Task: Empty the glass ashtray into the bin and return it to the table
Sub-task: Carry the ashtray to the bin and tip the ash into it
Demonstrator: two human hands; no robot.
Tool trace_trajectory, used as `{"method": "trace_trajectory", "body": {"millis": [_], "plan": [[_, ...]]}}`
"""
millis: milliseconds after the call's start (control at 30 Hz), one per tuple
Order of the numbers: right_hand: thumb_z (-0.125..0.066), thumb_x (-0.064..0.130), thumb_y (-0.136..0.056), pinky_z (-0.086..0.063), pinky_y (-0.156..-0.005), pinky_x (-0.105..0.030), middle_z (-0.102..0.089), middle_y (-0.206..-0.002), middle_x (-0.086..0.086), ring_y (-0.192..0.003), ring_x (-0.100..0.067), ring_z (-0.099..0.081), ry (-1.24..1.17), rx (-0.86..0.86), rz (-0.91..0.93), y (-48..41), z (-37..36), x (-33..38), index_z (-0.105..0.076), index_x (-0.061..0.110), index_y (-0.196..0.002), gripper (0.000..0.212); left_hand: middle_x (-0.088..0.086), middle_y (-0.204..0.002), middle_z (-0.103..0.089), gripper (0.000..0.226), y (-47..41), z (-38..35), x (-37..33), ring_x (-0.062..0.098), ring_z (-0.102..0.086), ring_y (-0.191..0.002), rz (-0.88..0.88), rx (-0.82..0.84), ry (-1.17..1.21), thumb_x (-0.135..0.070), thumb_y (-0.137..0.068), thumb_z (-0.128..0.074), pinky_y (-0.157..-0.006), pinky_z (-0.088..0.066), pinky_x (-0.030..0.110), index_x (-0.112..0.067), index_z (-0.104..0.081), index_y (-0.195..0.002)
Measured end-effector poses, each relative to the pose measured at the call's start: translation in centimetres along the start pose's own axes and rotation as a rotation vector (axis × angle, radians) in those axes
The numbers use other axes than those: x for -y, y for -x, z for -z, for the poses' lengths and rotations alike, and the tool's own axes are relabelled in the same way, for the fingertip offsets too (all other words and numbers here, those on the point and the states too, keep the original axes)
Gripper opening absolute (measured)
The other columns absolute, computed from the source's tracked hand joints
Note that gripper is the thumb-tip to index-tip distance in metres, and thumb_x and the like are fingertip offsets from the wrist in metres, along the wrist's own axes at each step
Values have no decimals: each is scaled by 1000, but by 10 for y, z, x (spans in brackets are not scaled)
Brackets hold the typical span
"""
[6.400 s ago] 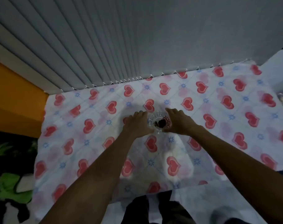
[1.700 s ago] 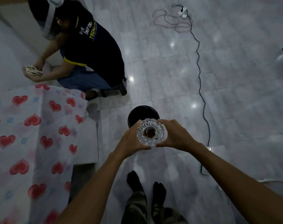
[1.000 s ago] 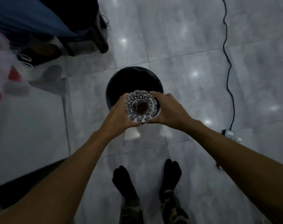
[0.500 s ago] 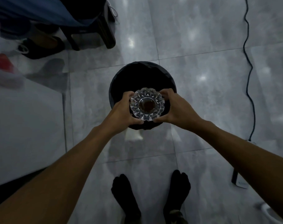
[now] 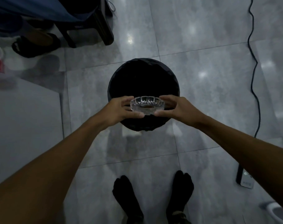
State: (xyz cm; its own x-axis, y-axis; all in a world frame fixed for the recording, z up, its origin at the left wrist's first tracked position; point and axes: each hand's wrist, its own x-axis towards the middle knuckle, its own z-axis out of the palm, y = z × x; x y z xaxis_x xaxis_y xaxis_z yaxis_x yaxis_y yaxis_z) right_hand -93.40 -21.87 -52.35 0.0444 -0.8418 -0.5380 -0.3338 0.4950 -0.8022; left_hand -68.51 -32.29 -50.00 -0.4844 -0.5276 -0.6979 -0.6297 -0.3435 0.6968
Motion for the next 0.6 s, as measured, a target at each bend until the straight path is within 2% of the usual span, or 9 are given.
{"method": "trace_trajectory", "body": {"millis": [67, 100, 233, 300, 367, 433, 500, 567, 600], "plan": [[-73, 54, -85, -60, -95, -30, -74, -121, 2, -108, -11, -73, -80, -41, -22, -4, -2, 4, -65, 17, -133, 61, -8, -125, -74, 52, -4, 3, -4, 5, -74, -112, -1, -13, -15, -44, -87, -82, -104, -57, 26, -27, -68, -134], [-68, 55, -90, -62, -91, -32, -77, -111, -1, -100, -13, -76, -116, -75, -38, -8, -4, 6, -70, 15, -126, 54, -6, -120, -77, 47, -7, 3, -6, 7, -78, -107, 2, -22, -26, -55, -89, -76, -105, -58, 29, -26, -72, -126], [-59, 60, -95, -64, -65, -28, -78, -77, -10, -67, -18, -77, -44, -192, -94, -27, -9, 14, -76, 6, -96, 57, 6, -100, -84, 74, -28, 0, -4, 17, -85, -80, 89, -115, -103, -77, -93, -56, -94, -66, 41, -9, -77, -115], [-56, 57, -99, -56, -53, -19, -75, -65, -7, -52, -12, -71, 35, -226, -72, -37, -14, 14, -74, 5, -84, 56, 8, -85, -83, 72, -37, -1, -2, 20, -82, -64, 102, -171, -147, -73, -101, -50, -79, -68, 35, -6, -76, -100], [-53, 55, -101, -48, -49, -10, -70, -56, -3, -43, -3, -62, 90, -278, -52, -45, -16, 12, -72, 4, -73, 61, 8, -68, -78, 75, -44, -1, 0, 17, -74, -48, 116, -221, -144, -73, -102, -49, -61, -62, 26, -3, -72, -87], [-52, 54, -102, -41, -50, -4, -66, -53, 1, -40, 2, -57, 156, -326, -36, -52, -18, 9, -70, 4, -66, 65, 4, -58, -71, 75, -50, -2, 5, 11, -64, -40, 118, -250, -120, -74, -101, -51, -50, -53, 18, -5, -69, -78], [-53, 52, -103, -41, -49, -5, -63, -56, -1, -44, -2, -56, 183, -334, -10, -56, -17, 6, -68, 0, -68, 64, 3, -55, -70, 71, -53, -3, 9, 10, -61, -39, 110, -261, -110, -74, -100, -51, -48, -50, 16, -10, -63, -72], [-53, 50, -103, -54, -56, -12, -67, -68, -11, -57, -15, -66, 112, -280, -5, -59, -19, 2, -68, -3, -79, 60, 4, -59, -71, 70, -57, -4, 13, 12, -63, -41, 112, -255, -96, -74, -100, -50, -53, -52, 19, -10, -63, -75], [-52, 51, -103, -62, -66, -23, -70, -75, -13, -66, -21, -71, 64, -254, -8, -61, -20, 0, -68, -2, -84, 59, 6, -61, -73, 71, -58, -4, 14, 13, -65, -43, 113, -249, -96, -74, -101, -50, -57, -52, 22, -7, -66, -80]]}}
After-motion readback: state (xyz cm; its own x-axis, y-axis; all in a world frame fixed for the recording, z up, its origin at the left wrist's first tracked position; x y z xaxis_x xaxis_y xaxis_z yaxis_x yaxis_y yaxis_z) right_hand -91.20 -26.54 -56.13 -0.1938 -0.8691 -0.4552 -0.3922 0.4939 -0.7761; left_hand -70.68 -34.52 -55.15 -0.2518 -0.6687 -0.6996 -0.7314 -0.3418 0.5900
